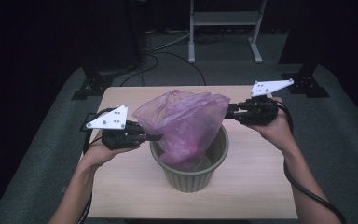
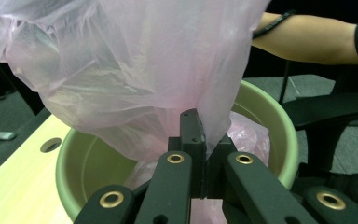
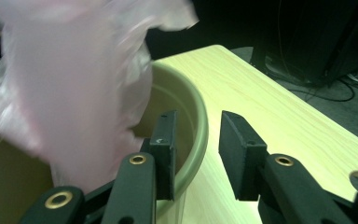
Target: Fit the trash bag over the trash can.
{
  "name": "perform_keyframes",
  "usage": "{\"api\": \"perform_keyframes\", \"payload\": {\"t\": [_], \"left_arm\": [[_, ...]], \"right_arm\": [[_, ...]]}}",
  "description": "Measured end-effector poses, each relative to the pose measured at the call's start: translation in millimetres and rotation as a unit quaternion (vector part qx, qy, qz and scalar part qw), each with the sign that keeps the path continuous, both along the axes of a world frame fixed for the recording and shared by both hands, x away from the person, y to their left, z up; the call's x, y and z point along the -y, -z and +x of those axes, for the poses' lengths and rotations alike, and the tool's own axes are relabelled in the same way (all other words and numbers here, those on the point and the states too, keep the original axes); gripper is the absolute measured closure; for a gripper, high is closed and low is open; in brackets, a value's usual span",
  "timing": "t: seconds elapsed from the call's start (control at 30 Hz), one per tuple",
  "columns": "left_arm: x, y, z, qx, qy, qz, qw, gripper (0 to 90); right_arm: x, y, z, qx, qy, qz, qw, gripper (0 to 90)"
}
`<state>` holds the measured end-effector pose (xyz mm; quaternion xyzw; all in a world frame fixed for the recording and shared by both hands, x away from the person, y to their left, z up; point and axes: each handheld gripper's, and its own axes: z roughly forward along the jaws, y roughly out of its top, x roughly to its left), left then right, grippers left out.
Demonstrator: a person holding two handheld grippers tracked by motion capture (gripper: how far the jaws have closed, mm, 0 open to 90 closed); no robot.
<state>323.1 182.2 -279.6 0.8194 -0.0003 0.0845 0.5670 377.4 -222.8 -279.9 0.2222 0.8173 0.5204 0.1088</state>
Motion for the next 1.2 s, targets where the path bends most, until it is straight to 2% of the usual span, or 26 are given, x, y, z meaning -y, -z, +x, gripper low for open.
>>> {"api": "perform_keyframes", "payload": {"t": [0.07,0.1,0.13,0.17,0.23,0.3,0.43,0.57,0.6,0.67,0.73,0.77,0.87,1.03,1.2], "left_arm": [[0.3,0.1,-0.3,0.001,0.002,0.001,1.0000,89.6],[0.3,0.2,0.1,0.001,0.002,0.001,1.0000,89.6],[0.3,0.3,0.6,0.002,0.001,0.001,1.0000,89.6],[0.4,0.3,2.1,0.003,-0.001,0.001,1.0000,89.6],[1.7,0.2,4.1,0.005,-0.003,0.004,1.0000,89.6],[2.7,0.3,4.6,0.005,-0.004,0.004,1.0000,89.6],[9.5,1.6,6.5,0.004,-0.001,0.008,1.0000,89.6],[19.2,2.6,7.6,0.007,0.008,0.015,0.9998,89.7],[20.7,2.8,7.7,0.007,0.008,0.015,0.9998,89.6],[21.9,3.0,8.3,0.008,0.006,0.019,0.9998,89.6],[19.3,3.7,8.4,0.010,-0.001,0.023,0.9997,89.7],[14.3,4.7,8.7,0.009,-0.009,0.023,0.9997,89.8],[7.2,6.0,8.6,0.010,-0.019,0.018,0.9996,89.8],[-5.9,8.0,8.4,0.013,-0.035,0.017,0.9992,89.8],[-14.6,9.7,9.0,0.011,-0.048,0.012,0.9987,89.9]], "right_arm": [[-5.6,-1.3,5.1,-0.005,-0.011,0.007,0.9999,66.4],[-13.5,-2.8,5.0,-0.008,-0.040,0.019,0.9990,66.2],[-13.5,-2.8,5.0,-0.008,-0.040,0.019,0.9990,66.2],[-16.9,-3.0,3.8,-0.009,-0.052,0.023,0.9983,65.9],[-31.0,-3.1,-4.0,-0.009,-0.097,0.022,0.9950,63.8],[-33.9,-3.1,-6.1,-0.008,-0.105,0.021,0.9942,62.9],[-52.5,-3.9,-16.8,-0.007,-0.142,0.014,0.9898,58.0],[-63.6,-4.4,-21.0,-0.002,-0.147,0.006,0.9891,58.4],[-66.3,-4.4,-22.2,-0.001,-0.149,0.006,0.9888,62.1],[-70.1,-4.7,-25.4,0.008,-0.149,-0.005,0.9888,77.8],[-69.8,-4.8,-27.8,0.013,-0.149,-0.013,0.9887,87.5],[-66.9,-4.7,-30.7,0.016,-0.142,-0.021,0.9895,89.5],[-60.2,-5.0,-32.7,0.015,-0.136,-0.023,0.9903,90.0],[-34.2,-4.6,-38.8,0.014,-0.110,-0.027,0.9935,90.0],[-18.3,-6.1,-44.6,0.015,-0.095,-0.028,0.9950,90.0]]}}
